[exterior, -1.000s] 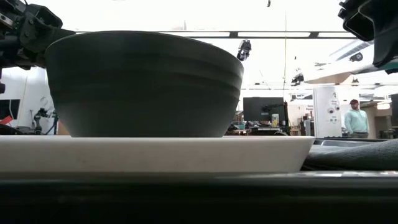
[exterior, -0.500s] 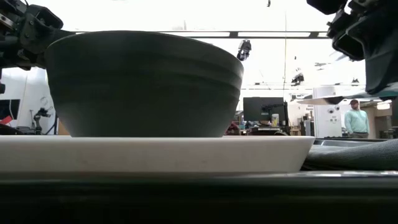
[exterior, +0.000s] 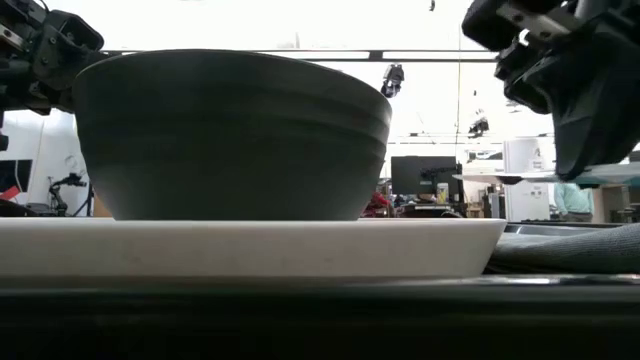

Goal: Set up tray
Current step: Put the green knife on the gray napkin on the black tray

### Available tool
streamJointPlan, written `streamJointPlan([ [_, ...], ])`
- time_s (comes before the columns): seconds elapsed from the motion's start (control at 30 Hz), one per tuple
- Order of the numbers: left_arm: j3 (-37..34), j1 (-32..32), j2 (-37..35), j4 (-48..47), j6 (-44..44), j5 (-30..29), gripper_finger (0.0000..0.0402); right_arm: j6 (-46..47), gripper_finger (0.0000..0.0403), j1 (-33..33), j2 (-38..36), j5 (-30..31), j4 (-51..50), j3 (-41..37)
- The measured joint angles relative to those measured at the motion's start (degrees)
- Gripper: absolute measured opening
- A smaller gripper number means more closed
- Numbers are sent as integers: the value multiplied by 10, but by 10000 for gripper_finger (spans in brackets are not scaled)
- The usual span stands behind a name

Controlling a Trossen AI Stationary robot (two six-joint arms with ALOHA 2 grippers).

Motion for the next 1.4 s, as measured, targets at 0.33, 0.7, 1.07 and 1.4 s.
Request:
streamJointPlan([
  [0.33,0,0,0,0,0,0,151,1,18,-1,15,-2,14,3],
  [0.7,0,0,11,0,0,0,151,12,18,1,42,-8,16,15],
  [1.07,0,0,33,0,0,0,151,28,18,1,42,1,13,21],
  [1.4,0,0,41,0,0,0,151,32,18,1,50,0,13,21],
])
